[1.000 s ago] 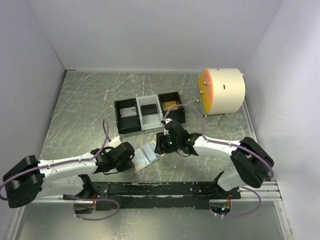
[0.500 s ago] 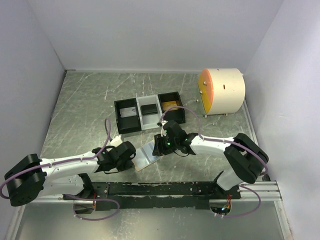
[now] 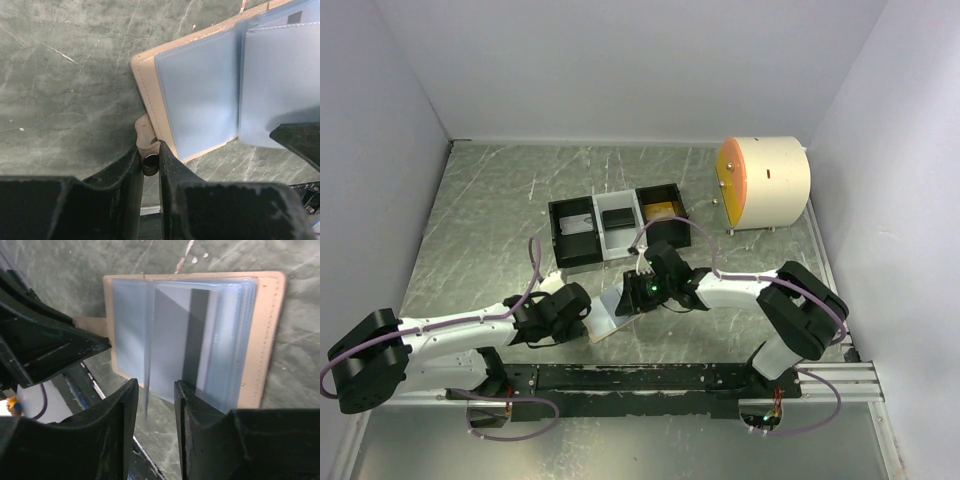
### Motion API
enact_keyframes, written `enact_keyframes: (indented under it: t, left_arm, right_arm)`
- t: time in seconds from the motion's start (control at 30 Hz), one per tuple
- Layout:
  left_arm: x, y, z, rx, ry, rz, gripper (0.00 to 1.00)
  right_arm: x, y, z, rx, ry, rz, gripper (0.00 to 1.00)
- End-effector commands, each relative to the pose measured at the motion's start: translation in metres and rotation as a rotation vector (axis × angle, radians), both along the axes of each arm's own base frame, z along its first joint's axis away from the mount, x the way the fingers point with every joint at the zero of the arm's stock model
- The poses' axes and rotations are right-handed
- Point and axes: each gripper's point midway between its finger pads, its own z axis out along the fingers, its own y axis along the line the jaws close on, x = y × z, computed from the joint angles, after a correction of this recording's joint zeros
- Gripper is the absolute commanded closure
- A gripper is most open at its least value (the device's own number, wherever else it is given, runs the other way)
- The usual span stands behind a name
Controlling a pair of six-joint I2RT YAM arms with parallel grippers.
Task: Take the credit cards out of the card holder
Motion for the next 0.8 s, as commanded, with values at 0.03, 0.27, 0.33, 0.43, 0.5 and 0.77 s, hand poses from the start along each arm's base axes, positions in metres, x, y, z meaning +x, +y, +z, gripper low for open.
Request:
enact_keyframes:
  t: [0.03,0.27,0.33,0.43,0.5,0.77]
  left_arm:
    - [-0.001,0.006,-0.004,0.043,-0.006,-0.010,0.74]
    - [-0.002,0.011,-0.003,0.039,-0.013,0.002,0.75]
    - [-0.001,0.013,-0.002,0.039,-0.018,0.008,0.75]
    - [-0.001,0.013,0.001,0.031,-0.025,0.017,0.75]
    - [0.000,0.014,0.003,0.023,-0.030,0.024,0.74]
    - [-0.002,0.022,0.014,0.024,-0.035,0.057,0.70]
  right_arm:
    - [-0.007,0.015,0.014,0.104,0.035,0.022,0.65]
    - [-0.002,0.018,0.022,0.100,0.009,0.037,0.65]
    - [-0.002,0.023,0.030,0.127,-0.003,0.059,0.64]
    - [-0.007,0.031,0.036,0.152,0.010,0.096,0.61]
    - [-0.012,0.037,0.037,0.160,0.017,0.125,0.60]
    - [-0.026,0.056,0.024,0.136,0.041,0.165,0.58]
